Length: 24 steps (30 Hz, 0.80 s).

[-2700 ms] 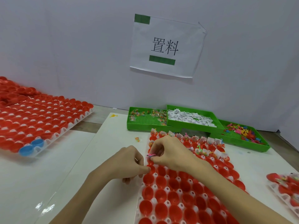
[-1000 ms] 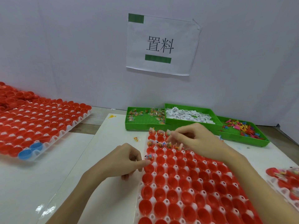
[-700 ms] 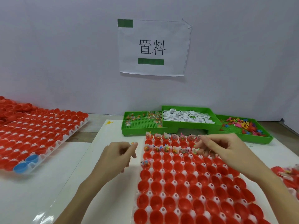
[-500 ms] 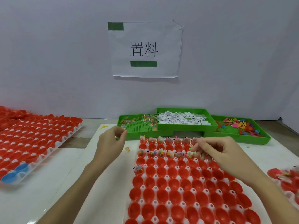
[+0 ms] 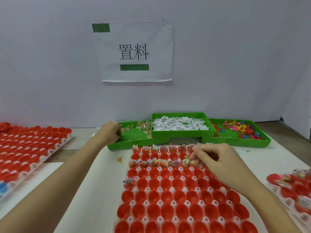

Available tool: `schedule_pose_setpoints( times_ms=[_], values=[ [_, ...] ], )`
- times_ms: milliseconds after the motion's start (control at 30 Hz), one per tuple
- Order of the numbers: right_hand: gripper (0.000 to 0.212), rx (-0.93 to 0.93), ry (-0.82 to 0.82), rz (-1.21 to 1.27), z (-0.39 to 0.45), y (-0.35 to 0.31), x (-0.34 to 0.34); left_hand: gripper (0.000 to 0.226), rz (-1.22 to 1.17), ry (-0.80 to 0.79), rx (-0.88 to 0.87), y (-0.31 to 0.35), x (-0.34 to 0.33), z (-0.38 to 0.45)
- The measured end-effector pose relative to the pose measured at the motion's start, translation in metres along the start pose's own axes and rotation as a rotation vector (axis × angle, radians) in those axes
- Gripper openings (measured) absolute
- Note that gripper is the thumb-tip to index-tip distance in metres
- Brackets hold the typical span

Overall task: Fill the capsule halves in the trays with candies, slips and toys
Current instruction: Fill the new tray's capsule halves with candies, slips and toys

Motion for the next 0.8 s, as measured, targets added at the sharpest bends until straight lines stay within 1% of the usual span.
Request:
schedule_pose_setpoints(
  times_ms=[67, 200, 267, 367, 433, 500, 600, 700, 800],
  values=[
    [0.033, 0.005, 0.000, -0.005, -0.001, -0.001, -0.001, 0.014, -0.043, 0.052, -0.011, 0.000, 0.002, -0.006],
    [0.033, 0.003, -0.006, -0.027, -0.002, -0.003, -0.002, 0.022, -0.116, 0.188, -0.045, 0.005, 0.015, -0.024],
    [0.032, 0.002, -0.009, -0.039, -0.002, -0.004, -0.003, 0.021, -0.186, 0.324, -0.081, 0.012, 0.033, -0.038],
    [0.032, -0.008, -0.008, -0.048, -0.003, -0.005, -0.001, 0.020, -0.400, 0.584, -0.120, 0.022, 0.062, -0.077],
    [0.032, -0.014, -0.006, -0.057, -0.004, -0.005, -0.001, 0.017, -0.514, 0.680, -0.152, 0.031, 0.070, -0.110],
    [0.031, -0.014, -0.006, -0.063, -0.004, -0.007, -0.001, 0.017, -0.604, 0.704, -0.186, 0.038, 0.066, -0.143],
    [0.030, -0.005, -0.004, -0.071, -0.004, -0.008, -0.002, 0.025, -0.706, 0.682, -0.264, 0.047, 0.047, -0.191],
    [0.030, 0.005, -0.011, -0.063, -0.004, -0.009, -0.005, 0.033, -0.691, 0.632, -0.358, 0.060, 0.030, -0.221],
    [0.028, 0.026, 0.050, 0.012, -0.005, -0.018, -0.003, 0.034, -0.685, 0.648, -0.347, 0.055, 0.024, -0.226]
  ],
)
Point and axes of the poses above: each hand's wrist, its own z-axis towards the middle knuckle, its own x-axis out of the back of the hand, y = z × x, the point moved 9 cm from there along z, towards the middle knuckle, and after that the axes turned 3 degrees about -y, right-handed, at the moved point
